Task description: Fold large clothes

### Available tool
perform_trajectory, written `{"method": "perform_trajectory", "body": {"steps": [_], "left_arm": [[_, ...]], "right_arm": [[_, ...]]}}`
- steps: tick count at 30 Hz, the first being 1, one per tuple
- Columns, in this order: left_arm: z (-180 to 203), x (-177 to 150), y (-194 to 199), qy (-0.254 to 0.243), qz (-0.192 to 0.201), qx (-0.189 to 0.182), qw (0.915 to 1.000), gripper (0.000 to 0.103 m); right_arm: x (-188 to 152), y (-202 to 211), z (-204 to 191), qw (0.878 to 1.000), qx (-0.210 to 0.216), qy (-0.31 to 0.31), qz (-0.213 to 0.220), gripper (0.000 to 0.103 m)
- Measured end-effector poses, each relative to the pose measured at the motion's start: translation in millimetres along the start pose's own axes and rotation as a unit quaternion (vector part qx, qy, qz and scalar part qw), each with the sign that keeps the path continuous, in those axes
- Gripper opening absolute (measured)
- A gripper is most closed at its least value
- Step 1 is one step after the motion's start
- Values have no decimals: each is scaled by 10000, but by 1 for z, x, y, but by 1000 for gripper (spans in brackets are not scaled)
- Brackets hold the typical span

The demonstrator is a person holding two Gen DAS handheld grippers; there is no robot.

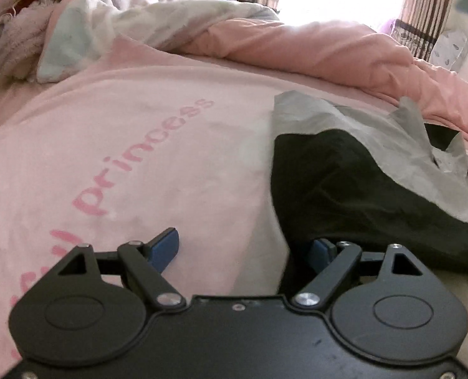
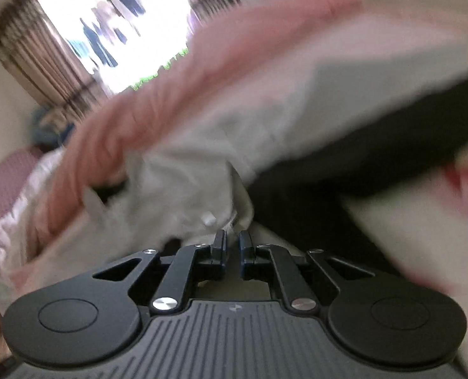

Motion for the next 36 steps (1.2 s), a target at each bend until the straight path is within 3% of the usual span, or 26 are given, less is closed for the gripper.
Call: {"method": "perform_trajectory", "body": {"steps": [2, 3, 4, 6, 8, 10, 12, 16, 20, 23, 25, 26, 28, 31, 36], "left_arm": [[0, 1, 1, -90, 21, 19, 10000, 87], [0, 1, 3, -146, 1, 29, 9999, 87], [0, 1, 7, -205, -63, 1, 9998, 86], [1, 0, 21, -294, -213, -112, 9993, 84], [0, 6, 39, -357, -219, -195, 9989, 84], [3, 16, 59, -332, 48, -254, 9991, 84], [15, 32, 68, -304, 379, -538, 9974, 84], [48, 48, 57, -279, 625, -1201, 9904, 84], [71, 43, 17, -236, 296, -1414, 9892, 84], [75, 33, -12, -273, -54, -1261, 9916, 84], [71, 23, -34, -330, -265, -947, 9946, 84], [71, 22, -38, -408, -180, -889, 9950, 85], [75, 21, -37, -634, -115, -843, 9944, 86], [78, 25, -27, -527, -201, -883, 9945, 85], [96, 32, 25, -573, 260, -1312, 9894, 86]], "right_arm": [[-4, 3, -3, 9994, -74, 290, 187, 11], [-2, 6, -5, 9984, -262, 445, 219, 17], [2, 13, -5, 9970, -489, 541, 266, 32], [14, 31, -6, 9913, -1002, 681, 507, 42], [22, 47, -22, 9909, -616, 886, 803, 42], [20, 49, -44, 9924, -136, 987, 724, 42], [17, 38, -66, 9906, 104, 1206, 638, 42], [11, 8, -84, 9884, -88, 1439, 483, 42], [2, -20, -66, 9909, -452, 1261, 158, 41], [-5, -16, -47, 9908, -427, 1256, 257, 36], [-7, -15, -47, 9894, -352, 1388, 257, 35], [-6, -15, -47, 9888, -339, 1432, 237, 36], [-4, -13, -49, 9888, -346, 1442, 166, 36], [-1, 0, -54, 9910, -260, 1292, 214, 36], [-5, 21, -68, 9874, -41, 1529, 401, 37]]}}
Point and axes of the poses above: each gripper's, at about its wrist camera, not at the fingertips, and y roughly against the way its jaws point, z to its right, x to its top, the point moved 9 cm from there along -y, roughly the way its jaws point, and after that the axes turned 4 degrees about -z, right-handed, at the moved point
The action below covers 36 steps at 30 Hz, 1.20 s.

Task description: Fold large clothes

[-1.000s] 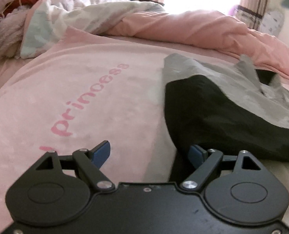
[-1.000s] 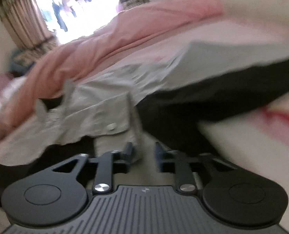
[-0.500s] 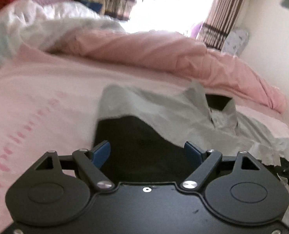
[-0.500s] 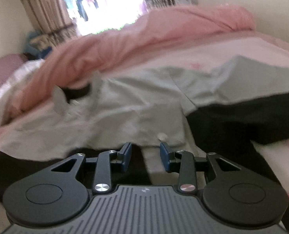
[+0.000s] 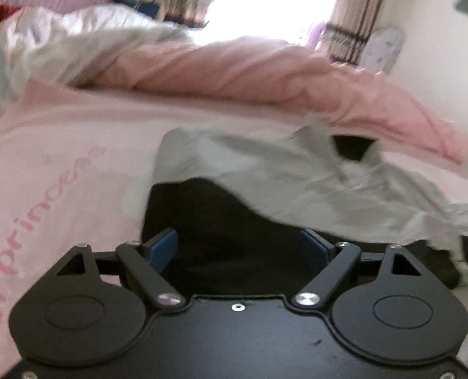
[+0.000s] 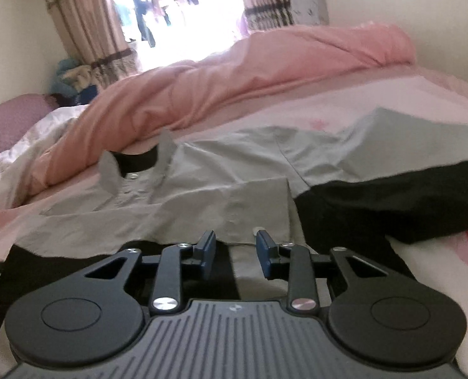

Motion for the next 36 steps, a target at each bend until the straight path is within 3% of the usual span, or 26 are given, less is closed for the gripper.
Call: {"method": "perform_trajectory", "body": {"steps": [3, 5, 8, 11, 13, 15, 18, 20, 23, 25, 27, 30, 33, 36], "left_arm": [[20, -10, 3, -209, -62, -279, 9994, 87], [24, -21, -10, -382, -151, -78, 9991, 87], [20, -37, -36, -540, -517, 166, 9971, 87], [20, -45, -45, -670, -570, 297, 9957, 87], [22, -45, -40, -658, -586, 291, 9957, 87], [24, -41, -31, -557, -512, 179, 9970, 87], [29, -33, -16, -559, -299, 180, 9978, 88], [29, -32, -9, -510, -232, 144, 9983, 88], [25, -31, -7, -399, -162, 214, 9988, 88], [21, -33, -9, -291, -215, 229, 9991, 88], [18, -36, -14, -200, -301, 292, 9989, 88], [15, -39, -18, -165, -363, 341, 9986, 88], [15, -40, -21, -213, -356, 357, 9985, 88], [15, -38, -25, -264, -324, 351, 9985, 88]], "right_arm": [[-13, -9, 5, 9996, 67, -101, -274, 38], [-21, -18, 13, 9989, 1, -164, -430, 38], [-23, -14, 22, 9996, 113, -87, -247, 40], [-11, 9, 49, 9973, 355, -631, -74, 41], [4, 34, 85, 9940, 340, -1005, 266, 58], [17, 57, 135, 9892, -9, -1338, 604, 63], [21, 89, 224, 9721, -774, -2026, 895, 63], [14, 105, 281, 9516, -1273, -2601, 1025, 63], [-1, 114, 347, 9210, -1637, -3352, 1125, 64], [-7, 110, 376, 9054, -1480, -3812, 1139, 63], [-4, 108, 394, 8951, -1169, -4054, 1438, 64], [2, 104, 417, 8693, -1052, -4453, 1870, 64], [9, 96, 429, 8584, -1055, -4569, 2081, 64], [22, 90, 436, 8549, -1081, -4559, 2226, 76]]}}
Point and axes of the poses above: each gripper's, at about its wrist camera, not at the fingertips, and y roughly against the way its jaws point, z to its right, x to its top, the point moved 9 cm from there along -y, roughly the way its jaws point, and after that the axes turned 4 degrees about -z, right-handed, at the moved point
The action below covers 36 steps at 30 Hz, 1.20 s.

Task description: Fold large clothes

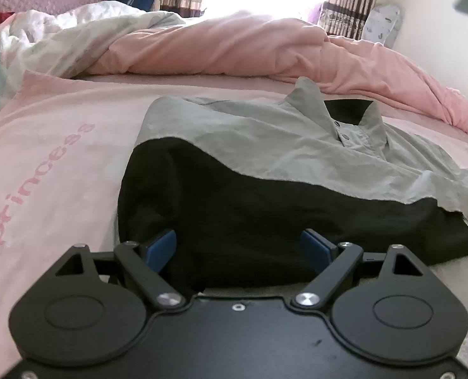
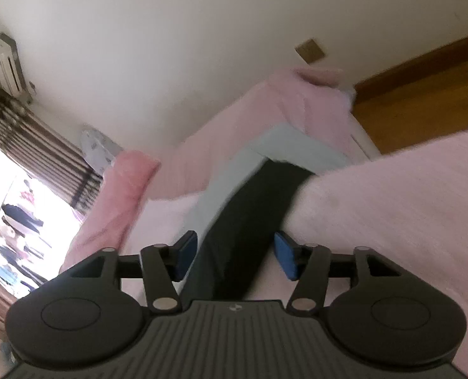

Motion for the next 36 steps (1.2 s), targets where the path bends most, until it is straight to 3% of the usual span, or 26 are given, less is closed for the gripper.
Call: {"method": "perform_trajectory", "body": {"steps": [6, 7, 8, 10, 11, 16, 19, 22, 26, 29, 30, 31, 34, 35, 36], "left_arm": [[-2, 2, -7, 25, -22, -50, 10000, 88], [-1, 2, -7, 11, -21, -63, 10000, 88], [-1, 2, -7, -9, -13, -68, 10000, 88], [-2, 2, -6, -41, -1, -81, 10000, 88], [-2, 1, -5, -63, -14, -84, 9999, 88], [-6, 6, 7, 9, 96, -99, 9999, 88], [-10, 10, 17, 78, 190, -85, 9998, 88], [-17, 13, 28, 167, 270, -59, 9995, 88], [-24, 13, 41, 368, 295, -166, 9987, 88], [-27, 13, 51, 427, 368, -251, 9981, 88], [-26, 12, 53, 446, 393, -284, 9978, 88], [-26, 11, 55, 472, 396, -315, 9976, 88], [-28, 6, 56, 546, 330, -391, 9972, 88], [-29, 4, 56, 566, 300, -406, 9971, 88], [-30, 3, 55, 597, 266, -439, 9969, 88]], "right_arm": [[5, -8, -1, 9995, -128, -151, 253, 78], [6, -9, -3, 9995, -190, -88, 247, 75], [5, -10, -4, 9992, -344, 31, 219, 66], [4, -15, -6, 9967, -679, 430, 117, 15], [3, -16, -8, 9962, -675, 547, 78, 10], [9, 11, -49, 9957, -285, 817, 338, 4], [-3, 35, -106, 9894, 226, 1366, 431, 3], [-43, 63, -179, 9735, 910, 2069, 342, 3], [-147, 111, -281, 9279, 2119, 3067, -70, 4], [-259, 153, -340, 8734, 3053, 3748, -586, 4], [-300, 166, -353, 8510, 3326, 3985, -793, 10], [-344, 179, -362, 8258, 3563, 4236, -1082, 24], [-462, 194, -357, 7462, 3597, 5251, -1950, 56], [-491, 194, -345, 7239, 3377, 5608, -2178, 54], [-509, 194, -332, 7096, 3199, 5825, -2343, 53]]}}
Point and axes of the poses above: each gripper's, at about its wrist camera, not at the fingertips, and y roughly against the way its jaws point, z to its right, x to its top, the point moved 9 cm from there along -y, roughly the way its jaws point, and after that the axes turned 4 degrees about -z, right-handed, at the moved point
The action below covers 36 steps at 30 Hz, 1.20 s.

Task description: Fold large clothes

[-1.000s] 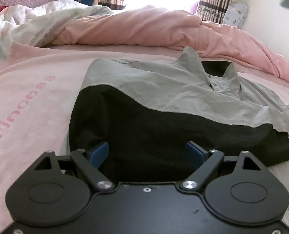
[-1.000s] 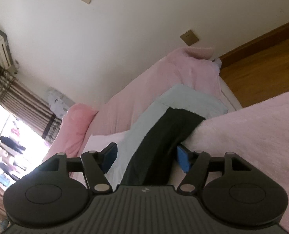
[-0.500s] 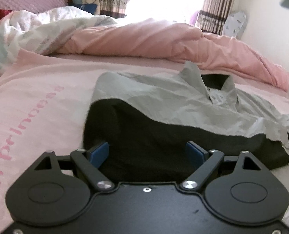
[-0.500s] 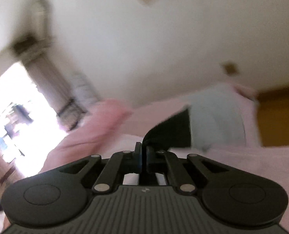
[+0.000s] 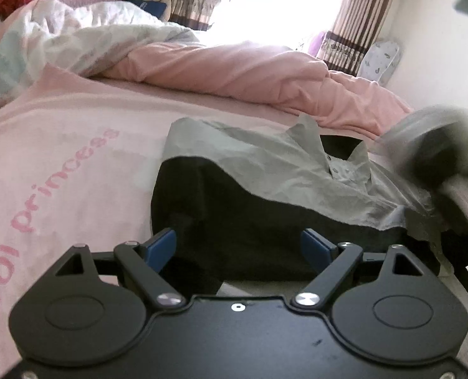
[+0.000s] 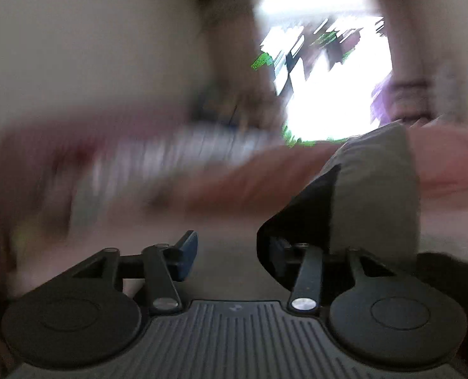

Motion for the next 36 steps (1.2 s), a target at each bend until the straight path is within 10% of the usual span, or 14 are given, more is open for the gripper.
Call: {"method": "perform_trajectory", "body": {"steps": [14, 26, 30, 36], "left_arm": [[58, 5, -32, 102, -186, -867, 9960, 88], [35, 9, -29, 106, -197, -224, 9995, 88], [21, 13, -21, 186, -159, -111, 9996, 88], [29, 10, -18, 269, -172, -279, 9991, 88]], "right_arm": [[-63, 70, 161, 9722, -969, -2126, -138, 62], [-35, -37, 92, 9858, -1235, -947, -637, 44], [-19, -17, 49, 9941, 23, -1073, -144, 39], [-26, 25, 80, 9912, -456, -1239, -136, 41]]}}
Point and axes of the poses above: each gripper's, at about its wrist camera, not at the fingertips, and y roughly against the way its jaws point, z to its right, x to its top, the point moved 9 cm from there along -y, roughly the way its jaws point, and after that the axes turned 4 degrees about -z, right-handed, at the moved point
